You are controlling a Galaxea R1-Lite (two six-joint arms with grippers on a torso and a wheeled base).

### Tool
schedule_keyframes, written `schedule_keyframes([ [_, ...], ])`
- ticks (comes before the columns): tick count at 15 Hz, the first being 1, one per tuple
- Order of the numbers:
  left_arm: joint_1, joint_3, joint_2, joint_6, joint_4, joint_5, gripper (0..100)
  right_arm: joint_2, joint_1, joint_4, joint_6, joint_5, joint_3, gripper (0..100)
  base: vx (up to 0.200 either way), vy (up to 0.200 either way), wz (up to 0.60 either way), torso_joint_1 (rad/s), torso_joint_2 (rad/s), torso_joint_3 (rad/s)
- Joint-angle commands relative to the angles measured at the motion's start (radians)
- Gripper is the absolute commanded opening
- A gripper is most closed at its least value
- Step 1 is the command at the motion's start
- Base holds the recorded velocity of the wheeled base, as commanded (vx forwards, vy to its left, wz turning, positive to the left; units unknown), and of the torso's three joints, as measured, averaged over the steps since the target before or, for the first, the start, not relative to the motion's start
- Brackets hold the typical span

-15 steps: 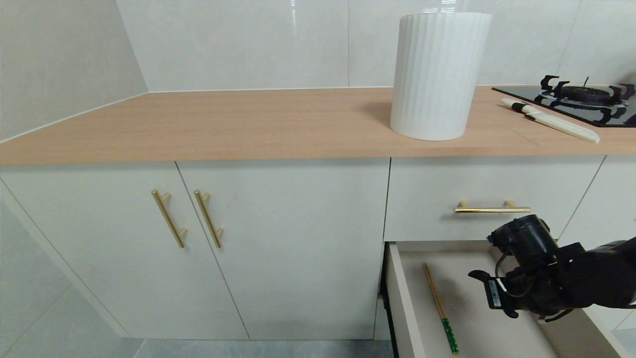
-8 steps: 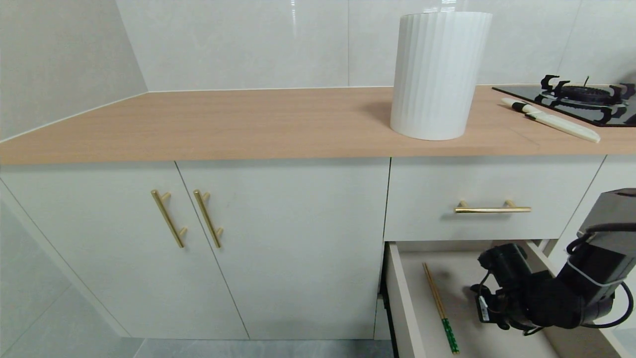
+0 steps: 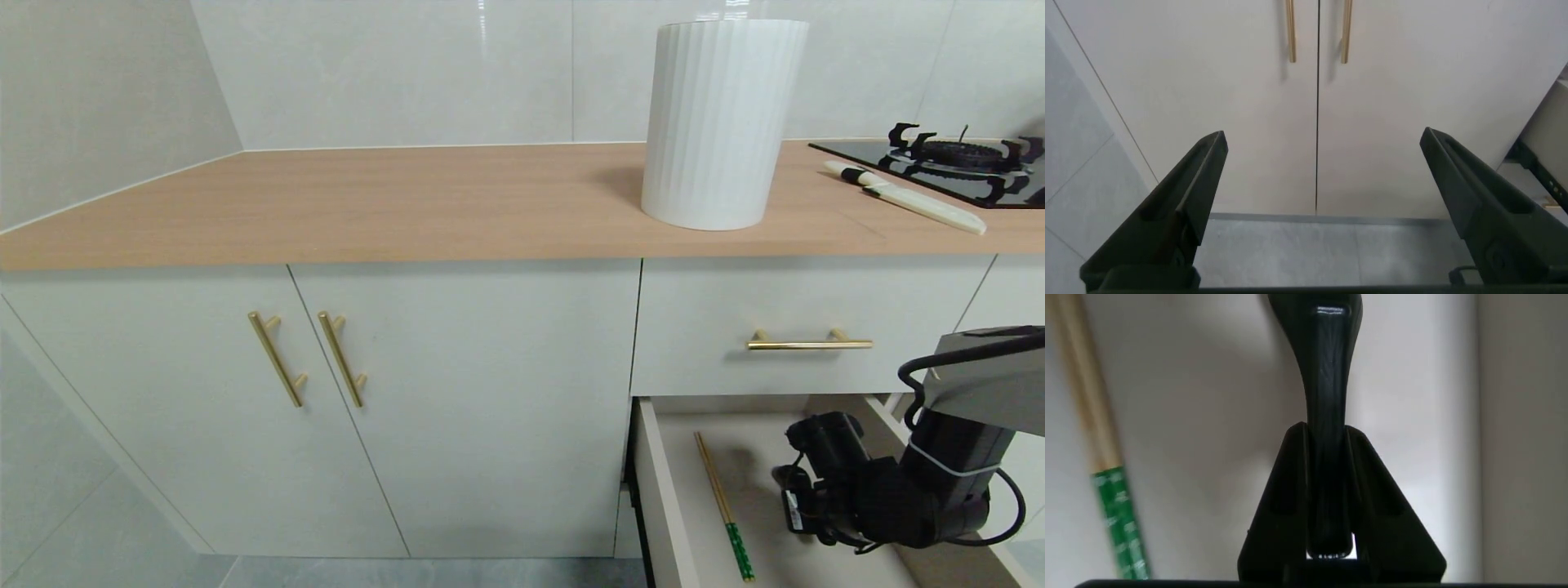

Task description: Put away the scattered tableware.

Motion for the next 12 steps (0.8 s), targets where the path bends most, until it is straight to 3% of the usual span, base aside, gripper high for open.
schedule_keyframes([
  [1,0.000,0.000,0.002,0.000,0.000,0.001,100,0.017,-0.010,-0.010,0.000,0.000,-0.001,0,0.000,0.000,0.00,0.000,0.00,0.000],
  [3,0.000,0.000,0.002,0.000,0.000,0.001,100,0.012,-0.012,-0.011,0.000,-0.001,0.001,0,0.000,0.000,0.00,0.000,0.00,0.000],
  [4,0.000,0.000,0.002,0.000,0.000,0.001,100,0.009,-0.012,-0.011,0.000,0.000,0.001,100,0.000,0.000,0.00,0.000,0.00,0.000],
  [8,0.000,0.000,0.002,0.000,0.000,0.001,100,-0.084,-0.009,-0.011,0.001,0.005,0.030,100,0.000,0.000,0.00,0.000,0.00,0.000],
  [12,0.000,0.000,0.002,0.000,0.000,0.001,100,-0.397,-0.010,0.023,-0.007,0.063,0.082,100,0.000,0.000,0.00,0.000,0.00,0.000],
])
